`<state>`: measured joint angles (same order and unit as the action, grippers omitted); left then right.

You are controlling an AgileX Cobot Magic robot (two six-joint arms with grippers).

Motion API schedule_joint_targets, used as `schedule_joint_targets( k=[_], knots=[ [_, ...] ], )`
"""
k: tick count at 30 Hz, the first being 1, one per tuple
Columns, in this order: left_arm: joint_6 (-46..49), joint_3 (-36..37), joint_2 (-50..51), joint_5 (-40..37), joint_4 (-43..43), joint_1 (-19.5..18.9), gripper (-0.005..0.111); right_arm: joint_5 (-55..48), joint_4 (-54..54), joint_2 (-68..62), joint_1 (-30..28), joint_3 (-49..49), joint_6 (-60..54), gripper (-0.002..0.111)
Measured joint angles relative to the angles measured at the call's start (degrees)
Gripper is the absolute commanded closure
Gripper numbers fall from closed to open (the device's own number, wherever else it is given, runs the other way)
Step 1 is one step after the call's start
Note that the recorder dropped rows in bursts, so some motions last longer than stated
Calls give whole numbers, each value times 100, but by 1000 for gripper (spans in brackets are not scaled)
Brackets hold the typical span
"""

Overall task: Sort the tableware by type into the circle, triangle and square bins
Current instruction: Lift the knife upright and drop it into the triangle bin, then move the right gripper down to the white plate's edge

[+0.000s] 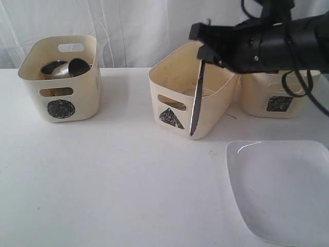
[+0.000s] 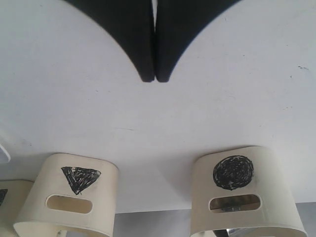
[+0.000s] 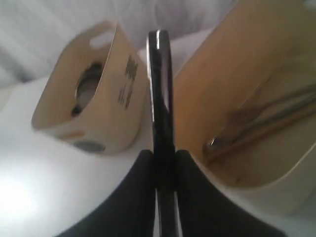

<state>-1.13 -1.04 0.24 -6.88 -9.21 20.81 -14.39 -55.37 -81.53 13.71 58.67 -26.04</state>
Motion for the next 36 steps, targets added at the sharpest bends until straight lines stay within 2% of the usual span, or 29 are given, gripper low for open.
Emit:
schedule_joint_targets(
  k=[5, 10, 14, 20, 22, 28, 32, 36],
  knots=[
    [0, 0, 0, 0, 0, 0, 107, 723, -396, -391, -371, 524, 0, 108],
    [0, 0, 0, 0, 0, 0, 107, 919, -557, -1975, -473, 2052, 0, 107],
    [0, 0, 0, 0, 0, 0, 107, 919, -557, -3203, -473, 3054, 0, 90],
    [0, 0, 0, 0, 0, 0, 107, 756, -488, -3694, -473, 3489, -11, 84],
    [0, 0, 0, 0, 0, 0, 107, 507, -67, -3539, -473, 3475, -11, 81],
    [0, 0, 0, 0, 0, 0, 107, -819, 2445, -2548, -473, 3014, 131, 81],
    [0, 0, 0, 0, 0, 0, 107, -1305, 4532, -2006, -473, 2643, 1184, 81],
    [0, 0, 0, 0, 0, 0, 107, -1735, 5822, -1623, -525, 2371, 2195, 81]
  ],
)
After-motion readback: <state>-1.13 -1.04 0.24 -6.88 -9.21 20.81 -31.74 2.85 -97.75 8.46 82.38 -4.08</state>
